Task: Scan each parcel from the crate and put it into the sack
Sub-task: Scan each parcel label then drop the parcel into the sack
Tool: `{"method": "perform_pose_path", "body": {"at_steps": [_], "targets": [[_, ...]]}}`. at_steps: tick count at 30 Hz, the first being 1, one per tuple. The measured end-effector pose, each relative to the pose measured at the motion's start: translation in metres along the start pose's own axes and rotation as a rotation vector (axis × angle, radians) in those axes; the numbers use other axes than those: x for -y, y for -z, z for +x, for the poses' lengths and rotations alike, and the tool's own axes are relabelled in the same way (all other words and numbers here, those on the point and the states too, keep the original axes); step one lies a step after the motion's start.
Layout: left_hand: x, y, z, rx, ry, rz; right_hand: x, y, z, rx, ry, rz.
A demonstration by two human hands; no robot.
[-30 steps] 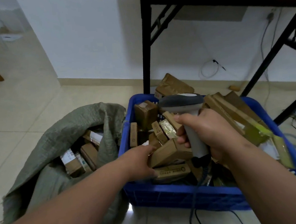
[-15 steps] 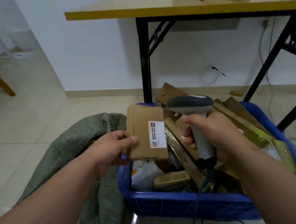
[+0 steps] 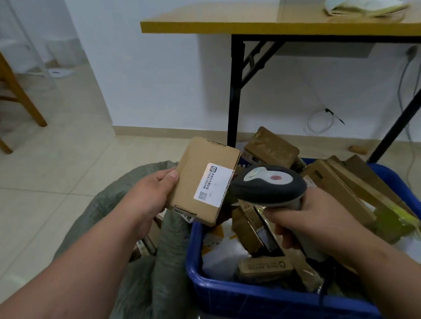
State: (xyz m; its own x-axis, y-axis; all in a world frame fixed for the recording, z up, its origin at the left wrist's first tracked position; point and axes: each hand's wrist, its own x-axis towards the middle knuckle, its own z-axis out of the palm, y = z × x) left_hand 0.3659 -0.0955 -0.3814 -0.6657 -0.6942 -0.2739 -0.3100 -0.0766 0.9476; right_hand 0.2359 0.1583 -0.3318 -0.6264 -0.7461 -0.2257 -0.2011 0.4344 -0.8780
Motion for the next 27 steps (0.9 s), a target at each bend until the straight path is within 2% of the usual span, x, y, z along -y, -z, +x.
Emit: {"method": "perform_pose_path", "body": {"at_steps": [4, 8, 12, 23, 27], "targets": [[0.004, 0.004, 0.009, -0.038, 0.092, -0.115, 0.001, -0.003, 0.004, -0.017, 0.004, 0.066], [0.006, 0.003, 0.014, -0.132, 0.260, -0.199, 0.005, -0.004, 0.004, -0.040, 0.004, 0.158], [0.005, 0.000, 0.011, -0.081, 0.400, -0.281, 0.009, -0.007, 0.004, -0.008, 0.034, 0.177], [0.004, -0.001, 0.004, 0.012, 0.398, -0.309, 0.020, -0.016, -0.001, 0.040, 0.103, 0.328], [0.006, -0.001, 0.006, 0.036, 0.405, -0.288, 0.022, -0.017, -0.003, 0.029, 0.132, 0.311]]}}
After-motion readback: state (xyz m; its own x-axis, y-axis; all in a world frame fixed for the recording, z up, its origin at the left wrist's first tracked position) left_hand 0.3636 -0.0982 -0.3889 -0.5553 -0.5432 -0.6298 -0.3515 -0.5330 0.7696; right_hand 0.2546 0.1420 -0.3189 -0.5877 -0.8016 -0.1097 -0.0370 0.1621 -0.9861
